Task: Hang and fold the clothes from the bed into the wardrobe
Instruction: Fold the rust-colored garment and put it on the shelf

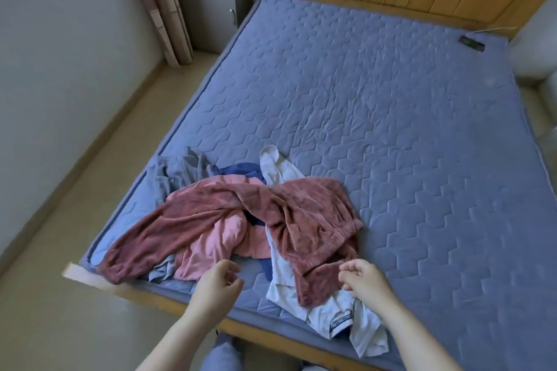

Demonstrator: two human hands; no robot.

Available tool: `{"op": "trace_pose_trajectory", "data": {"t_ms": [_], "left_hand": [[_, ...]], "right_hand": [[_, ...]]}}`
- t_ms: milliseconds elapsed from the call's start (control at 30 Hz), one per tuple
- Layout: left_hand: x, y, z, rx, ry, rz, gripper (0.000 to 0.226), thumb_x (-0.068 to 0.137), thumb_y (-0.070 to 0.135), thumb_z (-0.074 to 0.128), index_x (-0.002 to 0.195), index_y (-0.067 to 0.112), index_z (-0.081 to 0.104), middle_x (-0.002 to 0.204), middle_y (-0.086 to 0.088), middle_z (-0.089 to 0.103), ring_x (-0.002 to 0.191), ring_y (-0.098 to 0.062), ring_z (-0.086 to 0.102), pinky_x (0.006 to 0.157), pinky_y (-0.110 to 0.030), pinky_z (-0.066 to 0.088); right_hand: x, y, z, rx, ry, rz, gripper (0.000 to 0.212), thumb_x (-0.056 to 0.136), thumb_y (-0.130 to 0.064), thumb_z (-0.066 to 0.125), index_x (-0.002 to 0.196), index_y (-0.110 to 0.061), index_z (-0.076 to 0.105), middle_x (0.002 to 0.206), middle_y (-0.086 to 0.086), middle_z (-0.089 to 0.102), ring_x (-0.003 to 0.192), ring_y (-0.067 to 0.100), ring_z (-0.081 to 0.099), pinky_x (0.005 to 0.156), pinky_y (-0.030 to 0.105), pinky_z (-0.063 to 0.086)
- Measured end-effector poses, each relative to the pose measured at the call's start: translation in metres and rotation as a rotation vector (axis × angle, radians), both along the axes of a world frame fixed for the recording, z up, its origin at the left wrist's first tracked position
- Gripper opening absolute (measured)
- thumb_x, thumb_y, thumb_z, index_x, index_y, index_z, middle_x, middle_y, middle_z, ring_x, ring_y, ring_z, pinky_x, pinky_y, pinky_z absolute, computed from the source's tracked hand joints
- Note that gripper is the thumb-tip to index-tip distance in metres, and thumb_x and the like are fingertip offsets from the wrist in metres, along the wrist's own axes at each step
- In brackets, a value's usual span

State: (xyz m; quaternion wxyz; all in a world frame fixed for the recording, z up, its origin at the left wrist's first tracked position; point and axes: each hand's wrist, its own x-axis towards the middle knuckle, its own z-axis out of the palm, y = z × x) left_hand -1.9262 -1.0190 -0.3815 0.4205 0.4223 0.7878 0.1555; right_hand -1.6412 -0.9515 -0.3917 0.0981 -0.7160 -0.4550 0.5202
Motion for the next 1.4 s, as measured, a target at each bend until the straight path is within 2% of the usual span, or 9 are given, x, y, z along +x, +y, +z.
{"op": "trace_pose_trajectory", "data": {"t_ms": [167,333,400,533,600,733,967,1133,1400], "left_hand": [[-0.040,0.039,-0.027,-0.044,0.046,-0.212,0.008,0.083,0.013,0.059,0.085,0.020,0.058,0.079,0.006,0.061,0.073,-0.013,0.054,0.056,-0.020,0.034],[-0.048,0.061,-0.066,-0.179,0.059,-0.311,0.014,0.084,0.014,0.056,0.095,0.017,0.064,0.083,0.002,0.065,0.073,-0.018,0.059,0.061,-0.025,0.043],[-0.046,0.067,-0.084,-0.216,0.096,-0.398,0.007,0.086,0.015,0.054,0.082,0.021,0.057,0.076,0.004,0.059,0.077,-0.022,0.060,0.061,-0.025,0.040],[-0.032,0.081,-0.117,-0.235,0.130,-0.468,0.024,0.087,0.018,0.057,0.070,0.026,0.041,0.074,0.005,0.050,0.091,-0.029,0.060,0.061,-0.026,0.030],[-0.021,0.089,-0.130,-0.234,0.130,-0.422,0.006,0.086,0.020,0.060,0.083,0.022,0.054,0.080,0.007,0.053,0.082,-0.023,0.056,0.063,-0.024,0.032],[0.006,0.103,-0.165,-0.222,0.088,-0.401,0.023,0.082,0.018,0.064,0.104,0.013,0.061,0.088,0.006,0.057,0.076,-0.014,0.053,0.064,-0.024,0.039],[0.061,0.120,-0.229,-0.184,0.084,-0.487,0.040,0.084,0.031,0.068,0.119,0.015,0.056,0.114,0.000,0.054,0.098,-0.017,0.057,0.078,-0.025,0.043],[0.092,0.136,-0.265,-0.110,0.224,-0.718,0.047,0.080,0.033,0.072,0.120,0.016,0.053,0.115,-0.001,0.050,0.104,-0.021,0.052,0.078,-0.028,0.045],[0.119,0.145,-0.303,-0.058,0.408,-1.049,0.065,0.074,0.041,0.074,0.130,0.024,0.047,0.132,0.005,0.040,0.115,-0.022,0.042,0.097,-0.034,0.040]], "right_hand": [[-0.036,-0.010,-0.028,-0.149,0.000,-0.156,0.008,0.085,-0.012,0.059,0.089,-0.016,0.065,0.085,0.003,0.069,0.073,0.016,0.063,0.068,0.029,0.049],[-0.049,-0.019,-0.056,-0.246,-0.003,-0.270,0.011,0.085,-0.011,0.055,0.082,-0.013,0.065,0.078,0.006,0.066,0.070,0.019,0.059,0.060,0.028,0.047],[-0.047,-0.018,-0.068,-0.280,0.005,-0.301,0.011,0.087,-0.009,0.054,0.083,-0.010,0.064,0.075,0.008,0.062,0.065,0.018,0.055,0.056,0.028,0.044],[-0.037,-0.011,-0.097,-0.319,0.015,-0.328,0.012,0.089,-0.008,0.052,0.087,-0.007,0.064,0.074,0.008,0.061,0.062,0.017,0.052,0.052,0.025,0.040],[-0.031,-0.006,-0.110,-0.318,0.009,-0.318,0.012,0.090,-0.010,0.053,0.086,-0.008,0.064,0.076,0.007,0.064,0.066,0.018,0.057,0.058,0.027,0.044],[-0.015,0.005,-0.137,-0.302,0.007,-0.270,0.011,0.090,-0.013,0.054,0.085,-0.012,0.064,0.083,0.004,0.068,0.072,0.016,0.063,0.064,0.029,0.049],[0.017,0.019,-0.191,-0.328,0.018,-0.254,0.010,0.091,-0.014,0.054,0.090,-0.015,0.064,0.090,0.007,0.070,0.080,0.018,0.064,0.072,0.033,0.051],[0.031,0.021,-0.223,-0.331,0.014,-0.267,0.011,0.087,-0.011,0.056,0.089,-0.018,0.065,0.084,0.003,0.069,0.080,0.018,0.065,0.077,0.034,0.052],[0.037,0.019,-0.257,-0.224,-0.008,-0.315,0.018,0.082,-0.014,0.070,0.091,-0.028,0.064,0.084,-0.004,0.070,0.083,0.014,0.066,0.079,0.028,0.052]]}}
